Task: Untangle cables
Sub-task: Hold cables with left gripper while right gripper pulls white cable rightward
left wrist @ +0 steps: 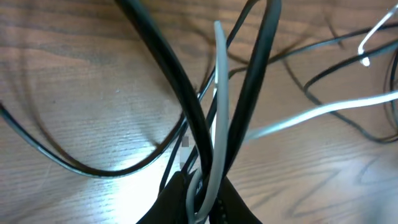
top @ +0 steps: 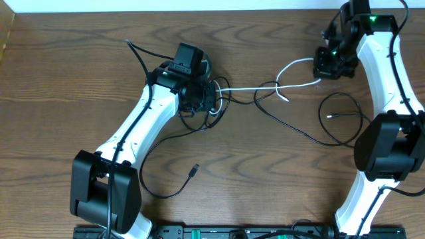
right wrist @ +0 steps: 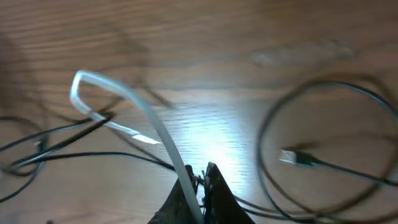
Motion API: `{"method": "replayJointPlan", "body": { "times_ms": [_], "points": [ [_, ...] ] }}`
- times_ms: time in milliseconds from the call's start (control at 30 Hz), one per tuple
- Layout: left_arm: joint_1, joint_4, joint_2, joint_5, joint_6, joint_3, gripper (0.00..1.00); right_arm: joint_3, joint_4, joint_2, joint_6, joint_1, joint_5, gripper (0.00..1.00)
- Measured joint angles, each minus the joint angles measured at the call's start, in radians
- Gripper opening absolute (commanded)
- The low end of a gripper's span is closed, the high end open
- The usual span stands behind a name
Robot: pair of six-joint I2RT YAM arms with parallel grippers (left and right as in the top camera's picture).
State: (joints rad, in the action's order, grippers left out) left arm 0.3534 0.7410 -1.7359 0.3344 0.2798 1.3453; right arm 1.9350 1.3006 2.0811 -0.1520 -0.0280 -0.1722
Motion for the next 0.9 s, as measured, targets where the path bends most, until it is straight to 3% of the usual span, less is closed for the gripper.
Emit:
{"method": "replayJointPlan", "body": {
  "times_ms": [133, 333, 467, 533, 633, 767, 900],
  "points": [
    [0.000, 0.029, 0.012, 0.000, -0.038, 0.000, 0.17, 0.000, 0.021, 0.000, -0.027, -0.077, 0.043, 0.01],
    [-0.002, 0.071, 0.016, -0.008, -0.051, 0.000, 0.37, 0.000, 0.027, 0.000, -0.029, -0.225, 0.061, 0.07],
    [-0.005, 0.081, 0.016, -0.016, -0.058, 0.000, 0.42, 0.000, 0.027, 0.000, -0.023, -0.268, 0.071, 0.27],
    [-0.005, 0.084, 0.016, -0.019, -0.060, 0.000, 0.42, 0.000, 0.027, 0.000, -0.021, -0.271, 0.074, 0.49],
    [-0.005, 0.085, 0.016, -0.020, -0.060, 0.000, 0.43, 0.000, 0.027, 0.000, -0.017, -0.269, 0.073, 0.69],
    [-0.005, 0.083, 0.016, -0.020, -0.060, 0.000, 0.42, 0.000, 0.019, 0.000, 0.013, -0.265, 0.038, 0.85],
    [-0.005, 0.071, 0.016, -0.020, -0.060, 0.000, 0.42, 0.000, -0.011, 0.000, 0.104, -0.256, -0.070, 0.88]
  ]
}}
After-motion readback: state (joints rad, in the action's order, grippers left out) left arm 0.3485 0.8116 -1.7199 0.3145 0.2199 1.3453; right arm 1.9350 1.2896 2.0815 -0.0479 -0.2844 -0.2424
